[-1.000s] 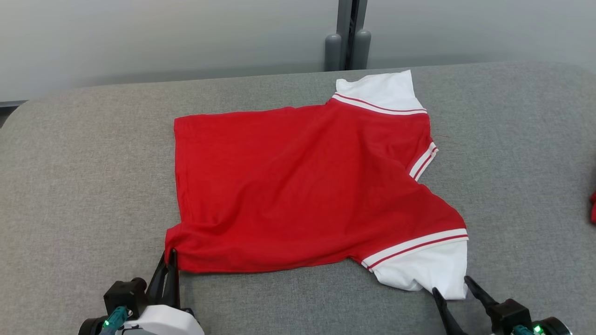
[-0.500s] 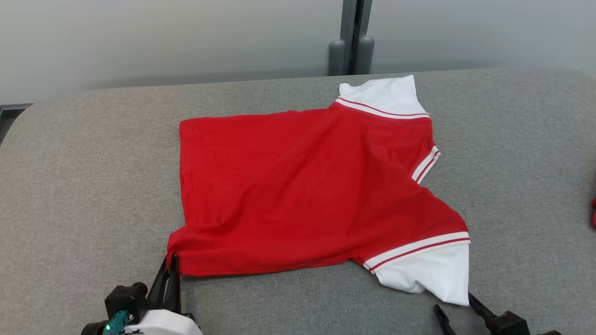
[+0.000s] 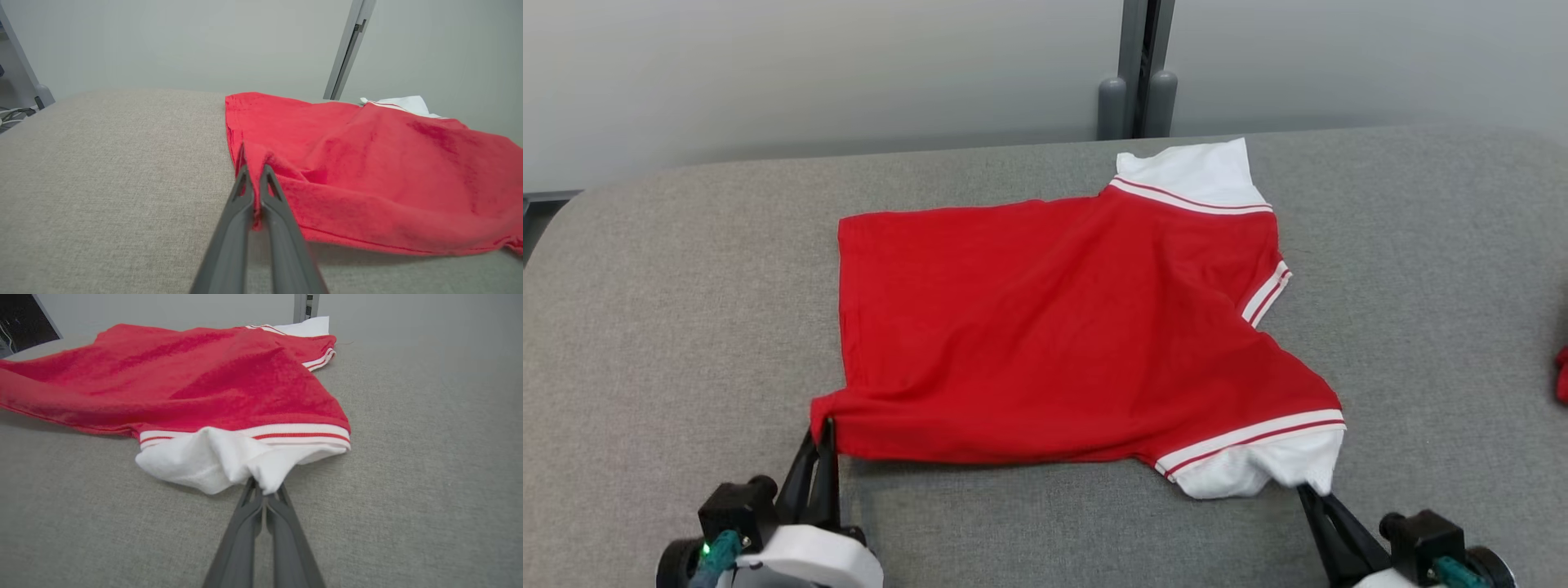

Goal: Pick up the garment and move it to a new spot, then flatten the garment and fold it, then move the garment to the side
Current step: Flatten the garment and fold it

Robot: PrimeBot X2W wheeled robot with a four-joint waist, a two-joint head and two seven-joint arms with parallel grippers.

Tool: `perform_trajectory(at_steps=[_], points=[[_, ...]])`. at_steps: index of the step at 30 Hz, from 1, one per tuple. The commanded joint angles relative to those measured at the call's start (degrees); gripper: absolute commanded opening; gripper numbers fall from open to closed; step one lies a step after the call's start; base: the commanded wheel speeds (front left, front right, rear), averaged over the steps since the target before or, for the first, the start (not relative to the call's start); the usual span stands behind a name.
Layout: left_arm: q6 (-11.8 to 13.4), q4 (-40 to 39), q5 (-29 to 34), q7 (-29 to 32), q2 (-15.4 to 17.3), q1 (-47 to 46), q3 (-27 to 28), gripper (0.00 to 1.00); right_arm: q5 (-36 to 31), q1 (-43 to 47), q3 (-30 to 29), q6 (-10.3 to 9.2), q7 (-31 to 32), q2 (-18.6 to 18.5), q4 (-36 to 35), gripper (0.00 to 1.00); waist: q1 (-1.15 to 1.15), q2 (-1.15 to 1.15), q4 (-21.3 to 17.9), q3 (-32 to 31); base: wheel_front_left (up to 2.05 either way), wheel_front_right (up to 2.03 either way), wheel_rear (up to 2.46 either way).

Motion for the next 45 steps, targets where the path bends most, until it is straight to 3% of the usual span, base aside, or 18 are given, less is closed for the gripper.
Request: perform_trajectory(at_steps=[1,9,15,21,27,32,40,45], points=[[-0.3,-1.0,0.2,0.0,0.3,-1.3,0.4,0.0,1.5,-0.8,0.6,-0.01,0.0,-0.3,-1.6,0.0,0.0,0.0,-0.2,-0.5,0.0,0.0,0.0],[-3.2,-7.2,4.1,0.0,0.6,-7.9,3.4,0.0,14.9,-7.2,2.1,-0.01,0.0,-2.7,-13.8,0.0,0.0,0.0,-1.2,-4.4,0.0,0.0,0.0],[-6.7,-8.2,7.9,0.0,5.2,-19.7,4.8,0.0,20.0,-18.5,-0.5,-0.01,0.0,-5.7,-19.7,0.0,0.0,0.0,-1.1,-6.0,0.0,0.0,0.0],[-8.1,-5.6,10.2,0.0,10.4,-32.5,4.2,0.0,21.9,-31.7,-2.6,-0.01,0.0,-10.0,-21.9,0.0,0.0,0.0,-0.8,-7.1,0.0,0.0,0.0],[-9.0,1.3,10.5,1.3,13.9,-43.2,1.8,0.0,23.0,-42.7,-2.8,-0.01,1.2,-12.8,-18.4,0.0,0.0,0.0,-0.5,-6.4,0.0,0.0,0.0],[-9.3,5.1,10.2,3.3,15.3,-48.1,-0.1,0.0,23.3,-48.0,-2.8,-0.01,3.6,-13.1,-14.1,0.0,0.0,0.0,-0.5,-2.4,0.0,0.0,0.0],[-9.2,13.6,10.6,3.6,16.8,-59.2,-2.9,0.0,18.5,-63.7,-2.0,-0.01,2.9,-12.4,-2.4,0.0,0.0,0.0,-0.9,11.6,0.0,0.0,0.0],[-6.9,18.1,11.8,0.7,17.3,-71.8,-2.6,0.0,12.4,-79.2,-4.8,-0.02,0.2,-10.6,5.6,0.0,0.0,0.0,-1.8,18.6,0.0,0.0,0.0]])
